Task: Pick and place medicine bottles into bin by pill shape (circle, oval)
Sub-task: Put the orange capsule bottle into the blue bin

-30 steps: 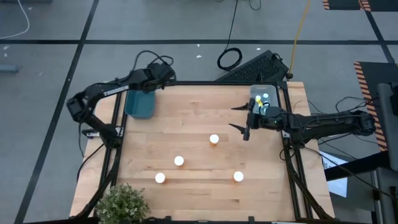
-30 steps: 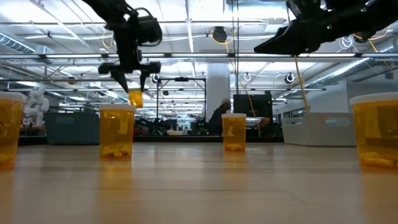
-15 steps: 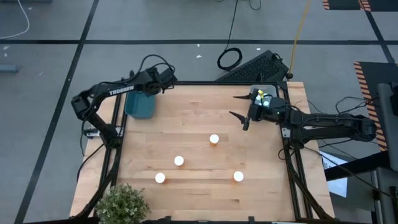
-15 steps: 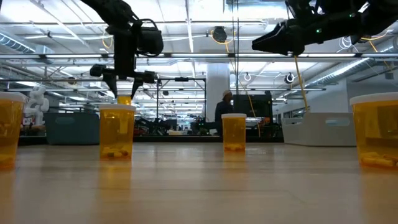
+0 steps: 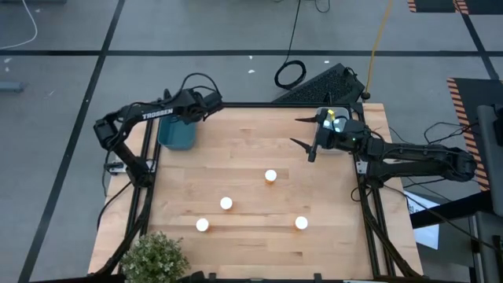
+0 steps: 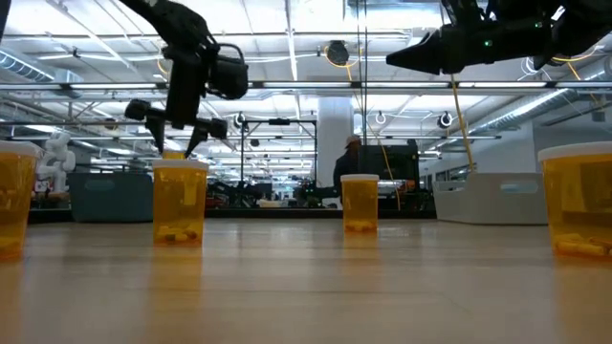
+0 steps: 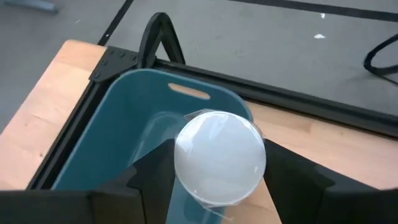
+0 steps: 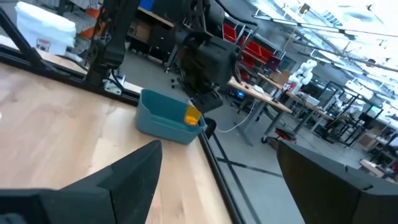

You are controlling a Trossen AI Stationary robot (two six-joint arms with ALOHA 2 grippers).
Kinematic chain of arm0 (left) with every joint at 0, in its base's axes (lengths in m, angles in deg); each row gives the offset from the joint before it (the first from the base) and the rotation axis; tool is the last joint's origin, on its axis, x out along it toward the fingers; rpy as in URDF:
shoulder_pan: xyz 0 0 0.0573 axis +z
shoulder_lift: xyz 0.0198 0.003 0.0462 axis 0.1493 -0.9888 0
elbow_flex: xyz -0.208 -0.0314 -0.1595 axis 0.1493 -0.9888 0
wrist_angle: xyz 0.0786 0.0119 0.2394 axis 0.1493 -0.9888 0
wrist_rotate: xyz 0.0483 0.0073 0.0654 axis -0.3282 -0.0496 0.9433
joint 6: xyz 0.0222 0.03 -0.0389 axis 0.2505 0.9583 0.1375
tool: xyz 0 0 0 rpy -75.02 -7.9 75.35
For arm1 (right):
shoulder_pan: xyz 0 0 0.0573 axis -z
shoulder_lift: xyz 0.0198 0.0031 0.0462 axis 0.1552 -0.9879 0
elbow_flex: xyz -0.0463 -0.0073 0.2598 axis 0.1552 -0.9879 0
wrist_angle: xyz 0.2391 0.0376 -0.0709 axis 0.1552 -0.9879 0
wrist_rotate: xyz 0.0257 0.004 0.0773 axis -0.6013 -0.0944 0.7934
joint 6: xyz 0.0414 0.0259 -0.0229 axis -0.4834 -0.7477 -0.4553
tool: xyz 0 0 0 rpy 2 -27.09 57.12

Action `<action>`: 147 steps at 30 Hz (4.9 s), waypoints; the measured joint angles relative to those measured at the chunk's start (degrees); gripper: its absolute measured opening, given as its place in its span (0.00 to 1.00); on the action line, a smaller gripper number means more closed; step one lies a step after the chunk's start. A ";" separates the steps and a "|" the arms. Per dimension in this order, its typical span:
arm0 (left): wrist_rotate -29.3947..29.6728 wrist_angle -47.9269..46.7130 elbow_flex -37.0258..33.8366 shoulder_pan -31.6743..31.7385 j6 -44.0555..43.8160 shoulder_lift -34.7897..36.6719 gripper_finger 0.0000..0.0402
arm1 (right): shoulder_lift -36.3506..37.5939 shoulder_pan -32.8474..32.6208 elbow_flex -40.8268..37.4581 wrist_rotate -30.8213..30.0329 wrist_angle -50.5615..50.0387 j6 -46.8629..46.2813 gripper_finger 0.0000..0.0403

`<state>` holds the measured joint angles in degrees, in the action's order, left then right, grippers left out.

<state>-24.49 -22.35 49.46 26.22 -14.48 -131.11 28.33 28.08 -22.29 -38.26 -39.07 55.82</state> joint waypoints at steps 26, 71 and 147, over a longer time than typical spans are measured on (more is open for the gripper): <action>1.20 3.77 -2.14 1.92 3.29 -3.41 0.56 | -0.02 0.00 0.00 0.01 -0.03 -0.80 0.78; -2.63 16.46 -4.07 7.79 11.75 -7.96 0.56 | -0.02 0.00 0.02 0.02 -0.50 -0.80 0.78; -27.96 32.85 13.66 -38.01 60.18 -13.22 0.95 | -0.46 -5.14 0.02 -0.35 -18.48 -18.54 0.78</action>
<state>-52.45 10.50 63.12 -11.78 45.70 -144.33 27.87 22.95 -22.26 -38.61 -57.56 37.28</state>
